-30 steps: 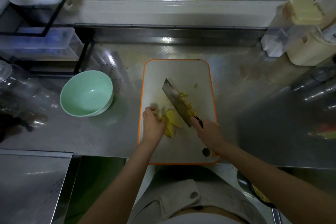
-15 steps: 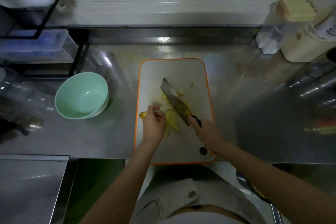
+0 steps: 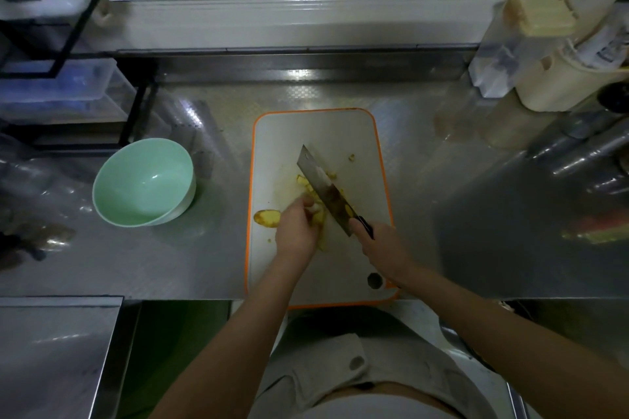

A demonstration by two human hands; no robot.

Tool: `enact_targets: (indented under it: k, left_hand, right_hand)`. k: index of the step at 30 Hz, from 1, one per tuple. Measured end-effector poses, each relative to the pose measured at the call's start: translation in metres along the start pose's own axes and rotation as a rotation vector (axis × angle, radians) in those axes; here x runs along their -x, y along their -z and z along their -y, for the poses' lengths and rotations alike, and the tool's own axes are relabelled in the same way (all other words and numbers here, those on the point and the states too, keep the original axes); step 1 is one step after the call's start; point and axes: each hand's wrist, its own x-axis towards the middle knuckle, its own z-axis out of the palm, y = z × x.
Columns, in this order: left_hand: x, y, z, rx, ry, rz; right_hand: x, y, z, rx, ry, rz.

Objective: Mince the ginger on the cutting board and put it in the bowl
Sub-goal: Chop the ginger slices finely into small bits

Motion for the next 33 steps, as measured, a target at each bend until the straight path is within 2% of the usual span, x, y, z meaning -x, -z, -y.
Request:
enact_targets:
  k: [9, 12, 19, 24, 30, 33]
  left_hand:
    - [0.005, 0.009, -0.001, 0.148, -0.153, -0.111]
    - [0.001, 0.016, 0.0, 0.114, -0.19, -0.178]
    - [-0.007, 0.032, -0.006, 0.137, -0.262, -0.061]
    - [-0.015, 0.036, 0.001, 0.088, -0.229, -0.004]
    - [-0.019, 0.043, 0.0, 0.215, -0.217, -0.1]
    - [-0.02, 0.045, 0.003, 0.256, -0.194, -0.063]
  right_hand:
    - [-0.001, 0.002, -0.005, -0.015, -0.008, 0.01]
    - [-0.002, 0.0, -0.005, -0.002, 0.0, 0.007]
    - [-0.005, -0.001, -0.007, -0.011, 0.005, 0.009]
    - [-0.004, 0.001, -0.004, 0.003, 0.011, 0.009]
    - [-0.004, 0.002, -0.003, 0.018, 0.015, 0.0]
    - [-0.003, 0.001, -0.002, 0.01, 0.019, 0.002]
